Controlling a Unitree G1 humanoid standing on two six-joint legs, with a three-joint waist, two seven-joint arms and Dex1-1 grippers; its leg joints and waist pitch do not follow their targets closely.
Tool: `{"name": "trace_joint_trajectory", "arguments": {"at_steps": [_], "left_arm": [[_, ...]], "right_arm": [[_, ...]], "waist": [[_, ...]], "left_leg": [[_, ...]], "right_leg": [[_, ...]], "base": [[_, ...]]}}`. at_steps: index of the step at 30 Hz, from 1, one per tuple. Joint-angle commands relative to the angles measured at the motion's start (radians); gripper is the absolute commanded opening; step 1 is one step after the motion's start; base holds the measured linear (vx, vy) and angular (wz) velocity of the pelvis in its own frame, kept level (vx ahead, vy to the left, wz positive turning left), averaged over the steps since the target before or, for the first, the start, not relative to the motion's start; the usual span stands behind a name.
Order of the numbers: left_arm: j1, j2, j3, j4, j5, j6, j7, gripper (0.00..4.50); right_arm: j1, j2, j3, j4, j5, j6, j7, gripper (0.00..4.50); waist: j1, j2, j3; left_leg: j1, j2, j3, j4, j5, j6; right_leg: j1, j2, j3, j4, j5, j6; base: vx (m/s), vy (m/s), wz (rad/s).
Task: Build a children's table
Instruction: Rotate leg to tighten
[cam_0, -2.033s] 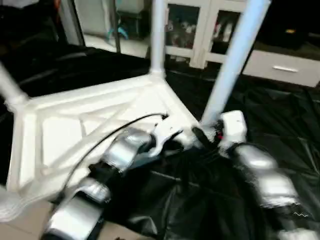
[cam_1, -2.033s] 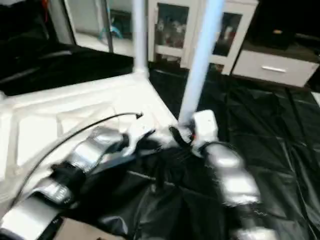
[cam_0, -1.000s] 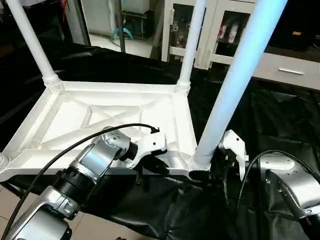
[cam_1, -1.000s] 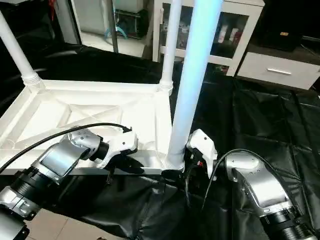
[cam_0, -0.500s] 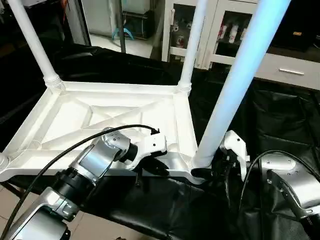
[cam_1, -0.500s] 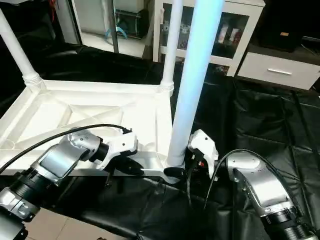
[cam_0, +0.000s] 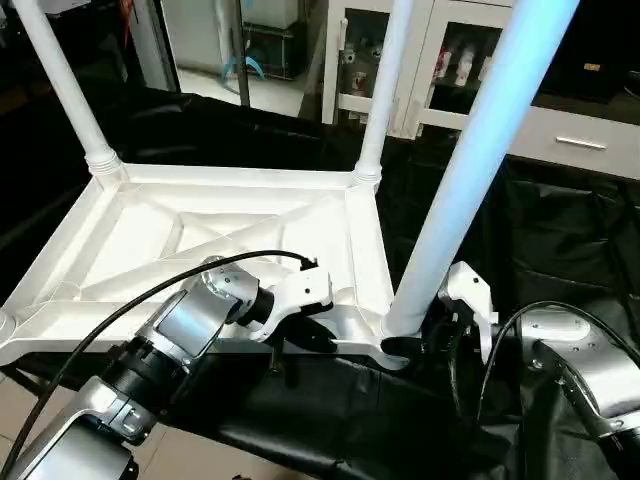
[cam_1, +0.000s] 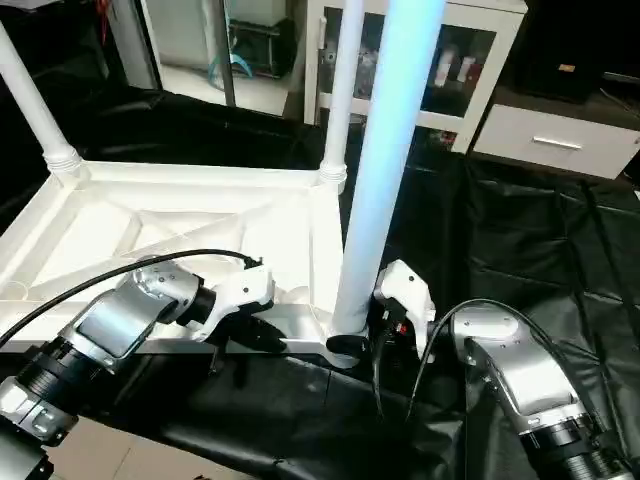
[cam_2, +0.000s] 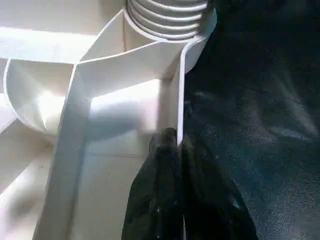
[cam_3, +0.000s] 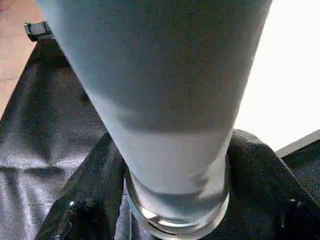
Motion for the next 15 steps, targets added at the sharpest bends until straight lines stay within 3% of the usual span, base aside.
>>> {"name": "trace_joint_trajectory", "arguments": {"at_steps": [1,2,3,4,7,8,9,10,11,12,13,15], "left_arm": [[0.014,-0.03,-0.014,0.042,0.005,0.022,0.042,0.0],[0.0,-0.064,0.013,0.079,0.003,0.023,0.097,0.0],[-0.012,-0.09,0.033,0.109,0.0,0.024,0.136,0.0],[-0.026,-0.118,0.053,0.142,-0.002,0.026,0.179,0.0],[-0.047,-0.156,0.081,0.19,-0.004,0.033,0.243,0.0],[-0.047,-0.156,0.081,0.19,-0.004,0.033,0.243,0.0],[-0.087,-0.215,0.122,0.27,-0.003,0.04,0.356,0.0],[-0.092,-0.222,0.127,0.279,-0.003,0.041,0.37,0.0],[-0.121,-0.255,0.145,0.332,0.007,0.032,0.446,0.0],[-0.156,-0.292,0.165,0.395,0.021,0.013,0.531,0.0],[-0.156,-0.292,0.165,0.395,0.021,0.013,0.531,0.0],[-0.19,-0.325,0.178,0.457,0.039,-0.02,0.61,0.0]], "right_arm": [[-0.004,0.036,-0.009,0.043,-0.025,0.011,-0.089,2.62],[-0.017,0.08,-0.027,0.088,-0.048,0.021,-0.184,2.62],[-0.025,0.117,-0.045,0.118,-0.054,0.032,-0.251,2.62],[-0.033,0.157,-0.063,0.147,-0.058,0.045,-0.321,2.62],[-0.044,0.21,-0.086,0.183,-0.065,0.059,-0.415,2.62],[-0.044,0.21,-0.086,0.183,-0.065,0.059,-0.415,2.62],[-0.067,0.291,-0.105,0.247,-0.088,0.068,-0.556,2.62],[-0.07,0.301,-0.107,0.255,-0.091,0.069,-0.573,2.62],[-0.091,0.349,-0.109,0.305,-0.125,0.065,-0.675,2.61],[-0.124,0.404,-0.113,0.372,-0.166,0.052,-0.797,2.61],[-0.124,0.404,-0.113,0.372,-0.166,0.052,-0.797,2.61],[-0.168,0.462,-0.13,0.446,-0.197,0.027,-0.927,2.61]], "waist": [[-0.004,0.002,-0.045],[-0.007,0.003,-0.043],[-0.011,-0.004,-0.041],[-0.013,-0.001,-0.038],[-0.035,-0.005,-0.038],[-0.035,-0.001,-0.039],[-0.04,-0.008,-0.042],[-0.042,-0.001,-0.041],[-0.044,-0.001,-0.042],[-0.051,-0.002,-0.039],[-0.058,-0.005,-0.038],[-0.062,0.002,-0.037]], "left_leg": [[0.003,0.054,-0.026,-0.084,-0.251,0.025],[0.006,0.052,-0.027,-0.085,-0.286,0.013],[0.007,0.049,-0.027,-0.085,-0.301,0.008],[0.013,0.046,-0.033,-0.086,-0.339,-0.008],[0.008,0.043,-0.046,-0.09,-0.385,-0.017],[0.011,0.044,-0.048,-0.091,-0.39,-0.015],[0.009,0.044,-0.047,-0.091,-0.384,-0.006],[0.012,0.042,-0.047,-0.091,-0.377,-0.009],[0.014,0.042,-0.049,-0.091,-0.386,-0.016],[0.014,0.038,-0.05,-0.09,-0.408,-0.021],[0.019,0.035,-0.055,-0.089,-0.44,-0.027],[0.019,0.035,-0.056,-0.089,-0.448,-0.013]], "right_leg": [[0.046,-0.06,0.044,-0.076,-0.317,-0.23],[0.043,-0.062,0.044,-0.083,-0.388,-0.208],[0.039,-0.06,0.042,-0.089,-0.427,-0.195],[0.036,-0.062,0.037,-0.098,-0.513,-0.166],[0.04,-0.062,0.027,-0.111,-0.616,-0.092],[0.04,-0.065,0.025,-0.113,-0.621,-0.088],[0.038,-0.065,0.026,-0.116,-0.601,-0.091],[0.034,-0.063,0.023,-0.117,-0.582,-0.102],[0.031,-0.063,0.022,-0.117,-0.58,-0.105],[0.028,-0.06,0.016,-0.123,-0.601,-0.096],[0.027,-0.059,0.009,-0.131,-0.638,-0.077],[0.027,-0.064,0.007,-0.138,-0.65,-0.067]], "base": [[0.0,0.0,0.0],[0.0,0.0,0.0],[-0.052,-0.004,-0.03],[0.0,0.0,0.0],[-0.017,0.001,-0.03],[0.0,0.0,0.0],[0.0,0.0,0.0],[0.0,0.0,0.0],[0.0,0.0,0.0],[0.0,0.0,0.0],[0.0,0.0,0.0],[0.0,0.0,0.0]]}}
